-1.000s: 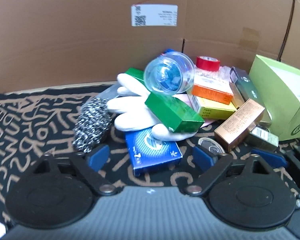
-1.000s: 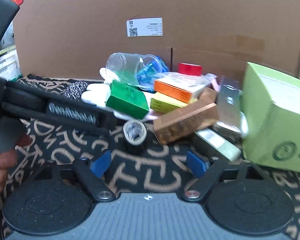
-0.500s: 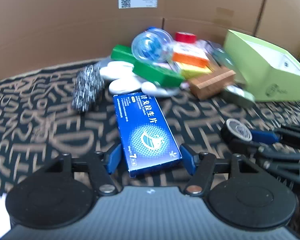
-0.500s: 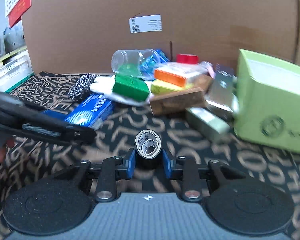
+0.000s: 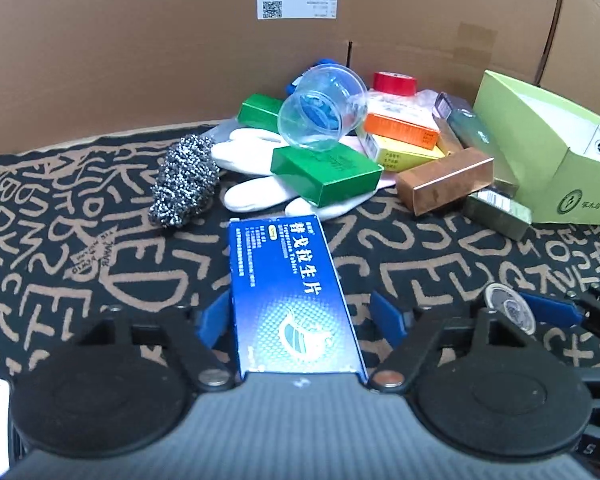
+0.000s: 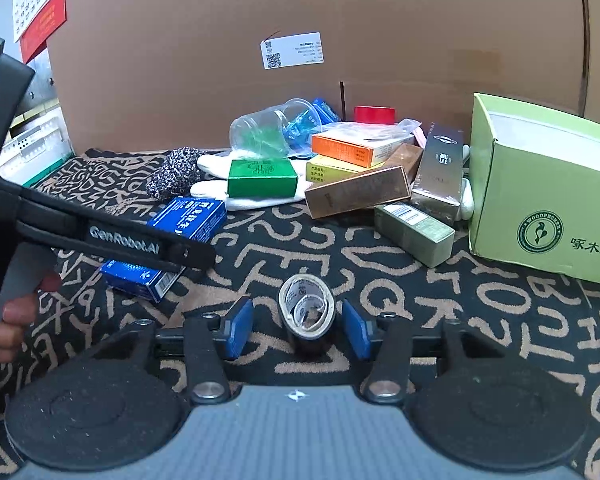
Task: Organize objects
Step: 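Grasp the blue medicine box with the left tool while the right tool grasps the tape roll, then carry both items over the lime-green box and open both tools to drop them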
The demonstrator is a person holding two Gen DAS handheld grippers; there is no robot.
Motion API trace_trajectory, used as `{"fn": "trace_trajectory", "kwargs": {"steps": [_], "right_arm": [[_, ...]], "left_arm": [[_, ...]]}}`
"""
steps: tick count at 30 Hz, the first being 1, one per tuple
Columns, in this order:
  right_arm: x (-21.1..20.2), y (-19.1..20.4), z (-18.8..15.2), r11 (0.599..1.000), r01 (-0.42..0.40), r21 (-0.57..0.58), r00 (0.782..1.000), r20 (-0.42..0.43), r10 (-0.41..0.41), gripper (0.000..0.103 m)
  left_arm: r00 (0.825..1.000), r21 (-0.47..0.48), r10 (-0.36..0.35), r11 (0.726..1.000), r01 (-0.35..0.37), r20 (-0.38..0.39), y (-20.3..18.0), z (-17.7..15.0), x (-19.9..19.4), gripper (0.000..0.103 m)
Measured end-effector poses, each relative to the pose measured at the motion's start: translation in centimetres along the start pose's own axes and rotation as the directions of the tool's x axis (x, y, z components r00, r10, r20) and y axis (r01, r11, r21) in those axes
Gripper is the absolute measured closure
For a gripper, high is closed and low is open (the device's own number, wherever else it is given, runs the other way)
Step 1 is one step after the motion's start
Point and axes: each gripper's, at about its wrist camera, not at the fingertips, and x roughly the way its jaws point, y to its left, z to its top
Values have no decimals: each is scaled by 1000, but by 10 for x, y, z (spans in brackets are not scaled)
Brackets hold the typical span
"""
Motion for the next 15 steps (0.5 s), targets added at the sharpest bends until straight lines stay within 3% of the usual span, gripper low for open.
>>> {"fn": "trace_trajectory", "kwargs": {"steps": [1,3,8,10,15], "right_arm": [[1,1,0,1000,11,-7,1000,2,-11,68],[0,0,0,1000,6,-11,1000,8,-6,68],[-14,-8,-1,1000,-16,24,999,35,15,68],[-27,-16,2,999,-21,30,998,63,19,68],[-64,-52,25,999,32,27,987,154,-36,68]], "left_arm": [[1000,8,12,1000,-12,2,-1,0,1,29],[1000,31,17,999,-17,12,-2,0,2,44],[999,43,-35,998,35,4,-7,0,-14,45],[995,78,-93,993,90,30,-16,2,-32,45],[961,187,-233,961,204,150,-51,36,-76,45]]}}
